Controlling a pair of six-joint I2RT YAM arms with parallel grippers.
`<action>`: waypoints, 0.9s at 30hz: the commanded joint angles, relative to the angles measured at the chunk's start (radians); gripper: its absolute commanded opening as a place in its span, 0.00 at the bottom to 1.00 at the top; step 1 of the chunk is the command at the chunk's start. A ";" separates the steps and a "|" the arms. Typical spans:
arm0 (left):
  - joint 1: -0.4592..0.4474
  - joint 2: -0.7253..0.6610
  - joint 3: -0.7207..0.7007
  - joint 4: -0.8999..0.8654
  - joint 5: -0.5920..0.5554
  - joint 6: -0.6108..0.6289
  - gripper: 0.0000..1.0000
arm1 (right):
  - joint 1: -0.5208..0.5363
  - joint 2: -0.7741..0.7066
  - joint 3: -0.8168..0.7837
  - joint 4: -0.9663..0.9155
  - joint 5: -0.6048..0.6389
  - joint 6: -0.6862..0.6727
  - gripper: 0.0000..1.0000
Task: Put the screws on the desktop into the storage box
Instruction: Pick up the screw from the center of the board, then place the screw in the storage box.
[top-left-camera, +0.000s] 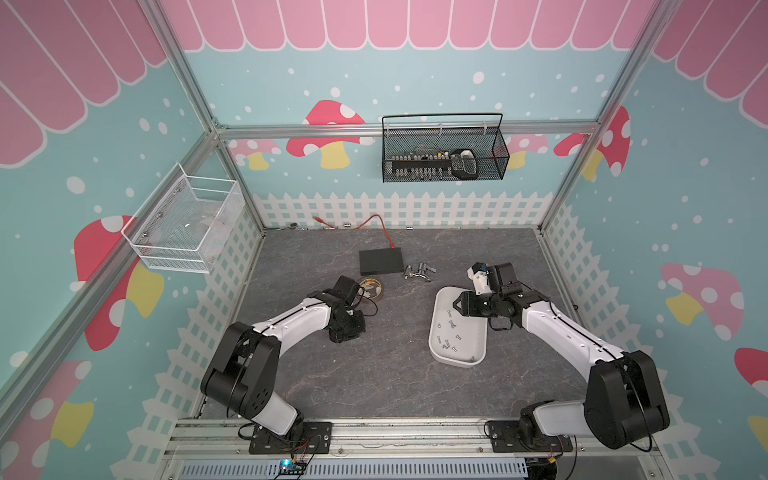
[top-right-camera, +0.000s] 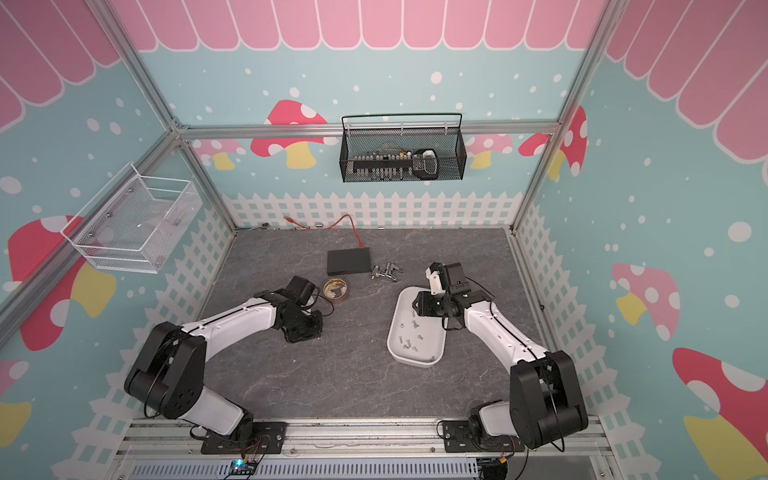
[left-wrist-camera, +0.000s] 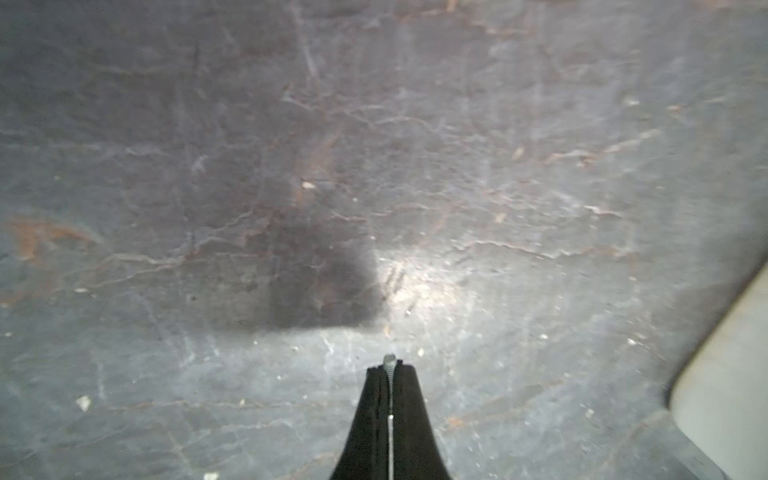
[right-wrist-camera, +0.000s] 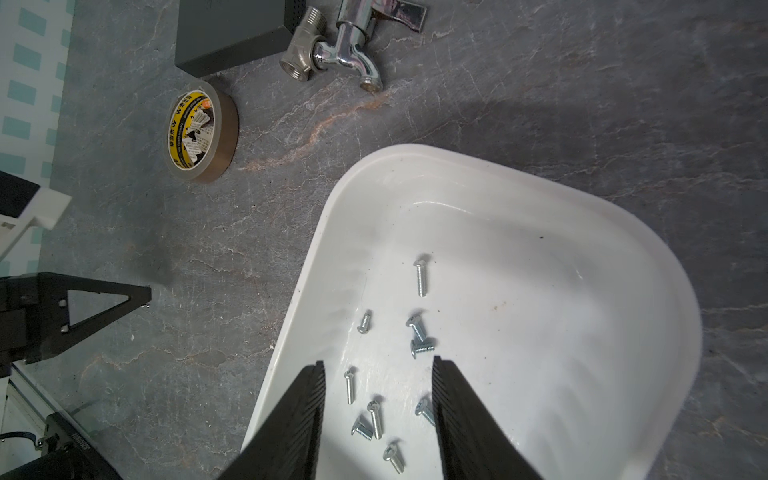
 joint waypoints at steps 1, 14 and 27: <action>-0.040 -0.060 0.049 0.009 0.074 -0.023 0.00 | 0.001 -0.009 -0.004 0.007 0.006 -0.003 0.48; -0.458 0.095 0.352 0.196 0.213 -0.174 0.00 | 0.000 -0.027 0.025 -0.007 0.077 0.000 0.48; -0.491 0.302 0.549 0.135 0.127 -0.116 0.54 | -0.002 -0.056 0.031 -0.021 0.128 0.004 0.51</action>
